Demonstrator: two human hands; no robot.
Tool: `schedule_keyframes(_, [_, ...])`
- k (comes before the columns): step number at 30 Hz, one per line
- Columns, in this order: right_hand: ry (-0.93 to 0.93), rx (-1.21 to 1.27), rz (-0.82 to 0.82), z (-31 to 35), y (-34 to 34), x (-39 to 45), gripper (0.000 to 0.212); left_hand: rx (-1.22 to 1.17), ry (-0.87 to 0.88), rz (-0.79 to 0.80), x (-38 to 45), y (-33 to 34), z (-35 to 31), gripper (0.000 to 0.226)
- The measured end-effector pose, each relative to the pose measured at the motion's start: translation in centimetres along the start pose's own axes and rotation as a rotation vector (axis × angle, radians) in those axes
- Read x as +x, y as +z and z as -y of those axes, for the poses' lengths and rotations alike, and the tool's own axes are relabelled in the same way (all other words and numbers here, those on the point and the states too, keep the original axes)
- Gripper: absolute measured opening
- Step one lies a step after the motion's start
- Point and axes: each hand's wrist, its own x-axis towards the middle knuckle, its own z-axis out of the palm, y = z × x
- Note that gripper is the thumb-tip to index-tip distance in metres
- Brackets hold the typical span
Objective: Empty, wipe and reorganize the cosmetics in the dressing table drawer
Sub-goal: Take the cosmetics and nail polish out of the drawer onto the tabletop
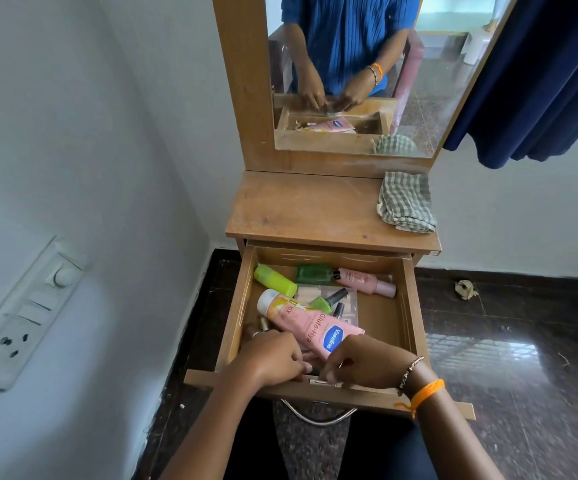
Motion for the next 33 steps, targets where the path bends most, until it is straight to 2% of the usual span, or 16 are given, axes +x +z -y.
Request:
schedule_keyframes(2, [0.014,0.133,-0.124,0.0,-0.1,0.1,0.016,-0.100,0.025,-0.037,0.3,0.0,0.4,0.028])
schedule_keyframes(3, [0.006,0.114,-0.262,-0.1,-0.2,0.4,0.014,-0.159,0.031,-0.102,0.4,-0.1,0.5,0.029])
schedule_keyframes(5, [0.016,-0.055,-0.541,-0.3,-0.7,1.3,0.013,-0.208,0.000,-0.299,1.1,0.0,0.4,0.027])
schedule_keyframes(6, [0.043,-0.149,-0.599,-0.3,-0.7,1.8,0.028,-0.215,-0.029,-0.401,1.5,0.0,0.3,0.025])
schedule_keyframes(8, [0.128,-0.291,-0.505,-0.6,-0.4,3.1,0.065,-0.283,-0.063,-0.550,2.6,0.3,0.0,0.020])
schedule_keyframes(10, [0.180,-0.355,-0.389,-0.6,0.4,4.3,0.081,-0.334,-0.067,-0.633,3.7,1.0,0.0,0.020])
schedule_keyframes(12, [0.201,-0.378,-0.406,-0.5,1.3,5.2,0.075,-0.344,-0.057,-0.718,4.2,1.7,0.0,0.019])
schedule_keyframes(17, [0.269,-0.317,-0.650,-0.9,1.7,4.7,0.069,-0.371,0.072,-0.960,3.6,1.8,0.0,0.014])
schedule_keyframes(21, [0.182,-0.174,-0.920,-0.7,0.1,1.7,0.074,-0.395,0.105,-0.961,3.8,2.1,0.3,0.013])
schedule_keyframes(24, [0.214,-0.084,-1.093,0.0,-2.6,1.1,0.083,-0.345,0.157,-0.881,4.2,2.3,0.3,0.010])
schedule_keyframes(27, [0.283,-0.092,-1.089,0.5,-5.6,3.0,0.083,-0.262,0.206,-0.841,4.2,2.5,0.2,0.014])
schedule_keyframes(33, [0.401,-0.201,-1.194,1.5,-8.8,6.8,0.055,-0.207,0.211,-0.815,4.0,2.5,0.3,0.015])
